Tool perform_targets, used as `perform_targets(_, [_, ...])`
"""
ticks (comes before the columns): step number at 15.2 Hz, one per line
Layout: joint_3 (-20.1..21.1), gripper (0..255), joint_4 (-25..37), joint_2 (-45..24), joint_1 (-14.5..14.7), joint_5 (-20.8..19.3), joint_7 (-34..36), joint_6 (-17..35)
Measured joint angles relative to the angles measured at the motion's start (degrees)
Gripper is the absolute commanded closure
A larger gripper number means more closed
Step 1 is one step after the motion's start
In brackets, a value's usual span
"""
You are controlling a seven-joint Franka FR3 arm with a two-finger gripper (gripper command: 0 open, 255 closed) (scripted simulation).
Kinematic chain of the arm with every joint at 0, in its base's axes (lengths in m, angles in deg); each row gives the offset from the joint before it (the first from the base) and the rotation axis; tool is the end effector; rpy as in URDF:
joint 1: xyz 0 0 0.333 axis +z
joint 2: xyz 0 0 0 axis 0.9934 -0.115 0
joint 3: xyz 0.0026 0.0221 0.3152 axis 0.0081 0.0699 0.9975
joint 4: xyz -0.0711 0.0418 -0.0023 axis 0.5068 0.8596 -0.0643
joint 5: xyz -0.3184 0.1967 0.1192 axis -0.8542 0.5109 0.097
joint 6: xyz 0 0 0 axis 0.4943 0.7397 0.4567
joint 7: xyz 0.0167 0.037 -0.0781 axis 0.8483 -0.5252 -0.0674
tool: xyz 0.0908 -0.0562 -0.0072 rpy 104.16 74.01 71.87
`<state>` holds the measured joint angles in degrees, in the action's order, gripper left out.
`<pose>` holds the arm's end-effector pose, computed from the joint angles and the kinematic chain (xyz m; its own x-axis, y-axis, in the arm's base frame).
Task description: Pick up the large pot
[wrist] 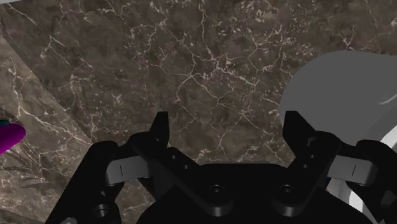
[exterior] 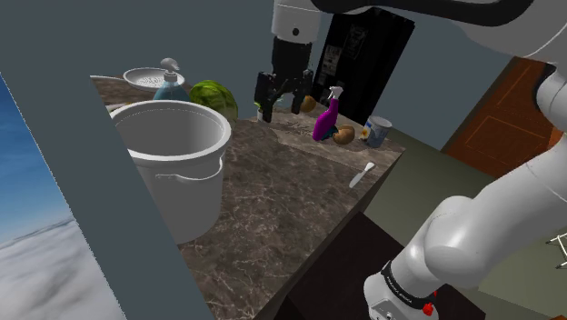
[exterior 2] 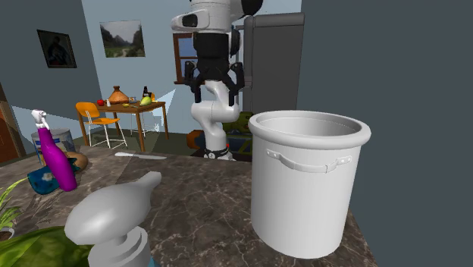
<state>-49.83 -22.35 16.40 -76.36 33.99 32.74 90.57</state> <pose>0.4360 0.2087 0.6054 0.9970 0.0294 -0.0717 0.0321 -0.9988 0.0366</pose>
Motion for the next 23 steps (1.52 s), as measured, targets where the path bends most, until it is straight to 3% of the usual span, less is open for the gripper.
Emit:
perform_targets(10, [6.23, 0, 25.79, -23.24, 5.57, -4.75, 11.90, -5.68])
perform_targets(18, [6.40, 0, 21.47, -24.18, 5.93, -4.86, 12.66, -0.65])
perform_targets(19, [6.39, 255, 21.12, -24.16, 5.91, -4.85, 12.64, -0.33])
perform_targets(23, [6.40, 255, 21.00, -24.19, 5.93, -4.84, 12.65, -0.08])
